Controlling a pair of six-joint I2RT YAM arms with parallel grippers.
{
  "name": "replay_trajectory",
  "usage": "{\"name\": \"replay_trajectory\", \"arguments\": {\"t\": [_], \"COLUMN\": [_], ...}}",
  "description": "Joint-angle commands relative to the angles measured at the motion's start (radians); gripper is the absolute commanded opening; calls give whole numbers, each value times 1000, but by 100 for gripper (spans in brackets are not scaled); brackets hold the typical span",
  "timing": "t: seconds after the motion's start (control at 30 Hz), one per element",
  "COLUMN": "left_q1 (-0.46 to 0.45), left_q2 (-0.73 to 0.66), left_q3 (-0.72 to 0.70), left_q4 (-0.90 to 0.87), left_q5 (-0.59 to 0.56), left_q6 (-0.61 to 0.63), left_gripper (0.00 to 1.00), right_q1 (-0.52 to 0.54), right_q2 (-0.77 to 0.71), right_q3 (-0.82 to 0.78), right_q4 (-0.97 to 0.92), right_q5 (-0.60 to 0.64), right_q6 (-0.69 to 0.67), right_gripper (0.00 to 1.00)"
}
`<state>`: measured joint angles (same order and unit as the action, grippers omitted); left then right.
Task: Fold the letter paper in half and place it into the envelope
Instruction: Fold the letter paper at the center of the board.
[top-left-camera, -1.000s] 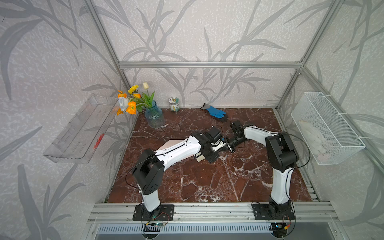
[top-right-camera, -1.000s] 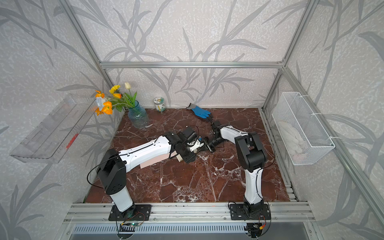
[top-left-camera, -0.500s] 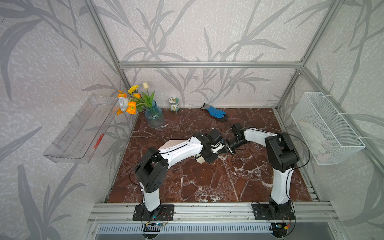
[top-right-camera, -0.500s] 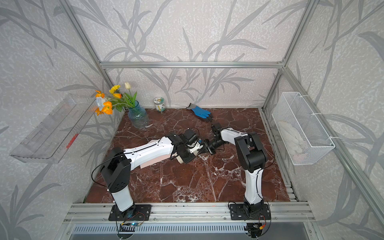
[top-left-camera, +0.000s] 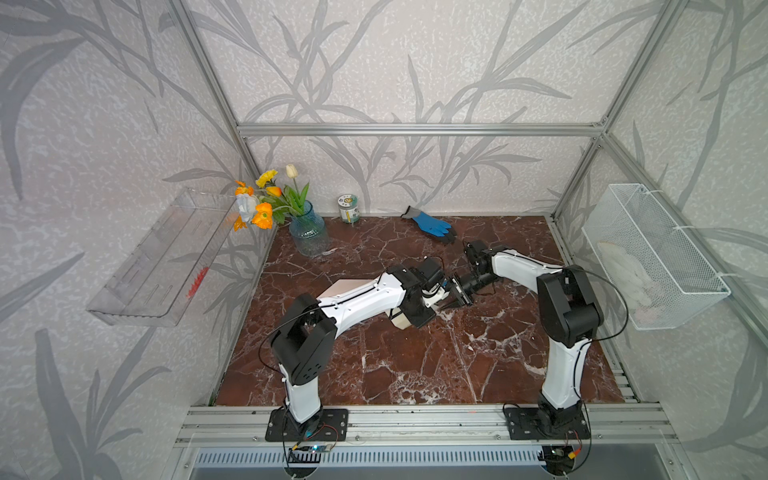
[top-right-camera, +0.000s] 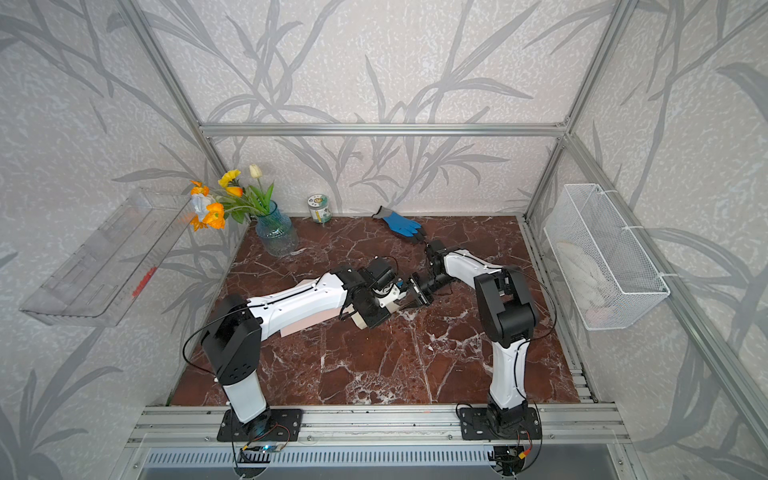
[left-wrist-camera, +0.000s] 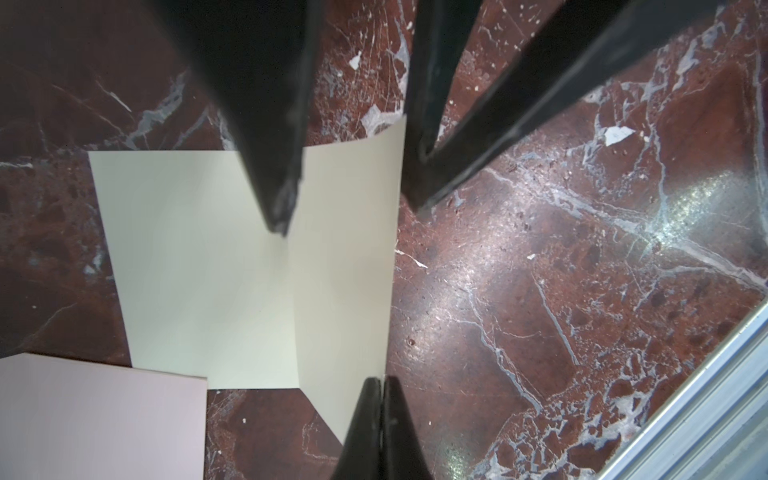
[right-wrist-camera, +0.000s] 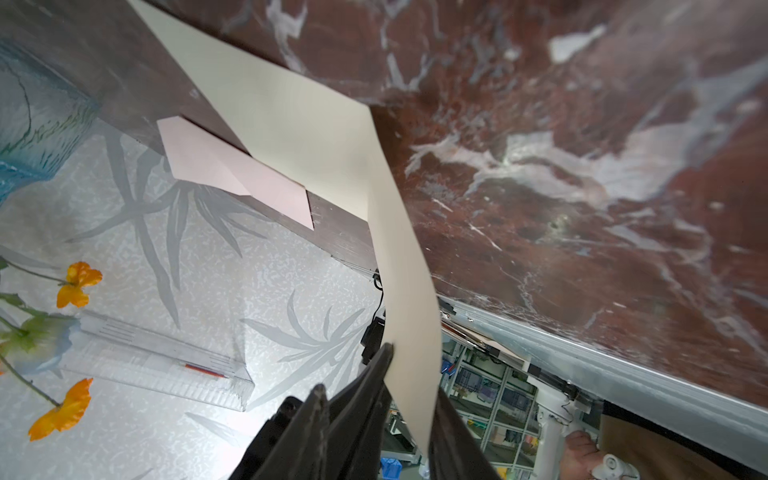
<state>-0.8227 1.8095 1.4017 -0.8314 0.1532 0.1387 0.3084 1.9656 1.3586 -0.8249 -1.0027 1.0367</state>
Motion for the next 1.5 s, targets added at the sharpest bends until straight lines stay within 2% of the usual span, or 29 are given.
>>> {"name": "replay_trajectory", "arguments": {"t": [0.0, 0.03, 0.07, 0.1, 0.13, 0.17, 0.23, 0.37, 0.47, 0.6, 0.83, 1.17, 1.47], "left_q1": [4, 5, 5, 5, 5, 5, 5, 7, 8, 8, 25, 73, 153], "left_q2": [-10, -10, -10, -14, -19, -25, -41, -71, -79, -101, -108, -93, -99], "left_q3": [38, 46, 52, 57, 60, 66, 71, 64, 39, -23, -81, -89, -104], "left_q4": [-55, -66, -72, -74, -74, -75, -77, -77, -77, -48, -17, 6, 53], "left_q5": [53, 62, 76, 87, 103, 118, 140, 149, 169, 193, 203, 246, 326], "left_q6": [12, 12, 10, 6, 3, -4, -16, -25, -38, -62, -58, -61, -87], "left_gripper": [0, 0, 0, 0, 0, 0, 0, 0, 0, 0, 0, 0, 0], "right_q1": [-88, -116, -136, -147, -148, -142, -102, 42, 94, 88, 88, 101, 100], "right_q2": [-101, -115, -125, -126, -119, -102, -48, 89, 145, 158, 200, 219, 250], "right_q3": [-5, 6, 18, 33, 51, 65, 105, 224, 216, 141, 101, 23, 37], "right_q4": [-169, -189, -196, -186, -158, -120, -62, -111, -91, -40, -116, -45, -71], "right_q5": [37, 52, 65, 71, 72, 63, 33, 13, 8, 15, 61, 57, 73], "right_q6": [-186, -223, -252, -271, -286, -295, -319, -431, -444, -469, -579, -560, -587], "right_gripper": [42, 41, 35, 24, 3, 0, 0, 0, 0, 0, 0, 0, 0]}}
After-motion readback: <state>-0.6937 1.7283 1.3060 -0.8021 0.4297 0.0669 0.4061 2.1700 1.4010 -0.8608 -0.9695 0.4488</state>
